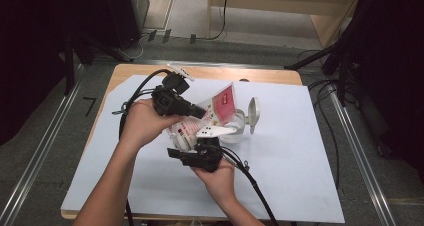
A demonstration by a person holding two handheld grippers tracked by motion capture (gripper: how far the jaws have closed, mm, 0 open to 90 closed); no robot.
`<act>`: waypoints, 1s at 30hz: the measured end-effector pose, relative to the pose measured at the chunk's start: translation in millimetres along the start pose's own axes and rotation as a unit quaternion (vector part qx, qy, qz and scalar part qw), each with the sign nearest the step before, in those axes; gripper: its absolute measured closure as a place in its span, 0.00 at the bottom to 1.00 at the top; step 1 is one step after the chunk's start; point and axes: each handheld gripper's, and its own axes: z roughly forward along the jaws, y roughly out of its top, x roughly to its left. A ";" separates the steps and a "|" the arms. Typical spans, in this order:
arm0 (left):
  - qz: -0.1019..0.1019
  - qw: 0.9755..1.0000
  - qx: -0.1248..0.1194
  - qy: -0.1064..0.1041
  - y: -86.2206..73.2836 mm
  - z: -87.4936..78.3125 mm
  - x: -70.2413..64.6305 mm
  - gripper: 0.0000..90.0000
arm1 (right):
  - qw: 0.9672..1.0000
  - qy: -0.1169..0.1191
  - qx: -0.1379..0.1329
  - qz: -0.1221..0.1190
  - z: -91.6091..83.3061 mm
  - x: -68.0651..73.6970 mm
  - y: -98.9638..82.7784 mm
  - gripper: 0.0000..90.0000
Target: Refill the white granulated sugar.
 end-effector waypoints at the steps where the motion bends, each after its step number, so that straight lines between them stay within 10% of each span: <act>1: -0.001 1.000 -0.003 0.000 -0.1 -0.2 -0.4 0.97 | 1.000 -0.005 0.001 -0.005 0.3 1.4 0.6 0.62; 12: -0.015 1.000 -0.003 0.008 0.9 3.2 -1.3 0.97 | 0.999 -0.038 0.009 -0.008 1.9 1.1 1.5 0.65; 23: 0.013 1.000 -0.017 -0.001 4.2 0.9 -4.5 0.88 | 0.999 -0.006 -0.016 0.036 -4.5 0.7 7.5 0.68; 30: 0.000 1.000 -0.009 0.013 8.5 -0.8 -5.2 0.98 | 1.000 -0.011 -0.004 0.012 -2.9 3.7 10.9 0.64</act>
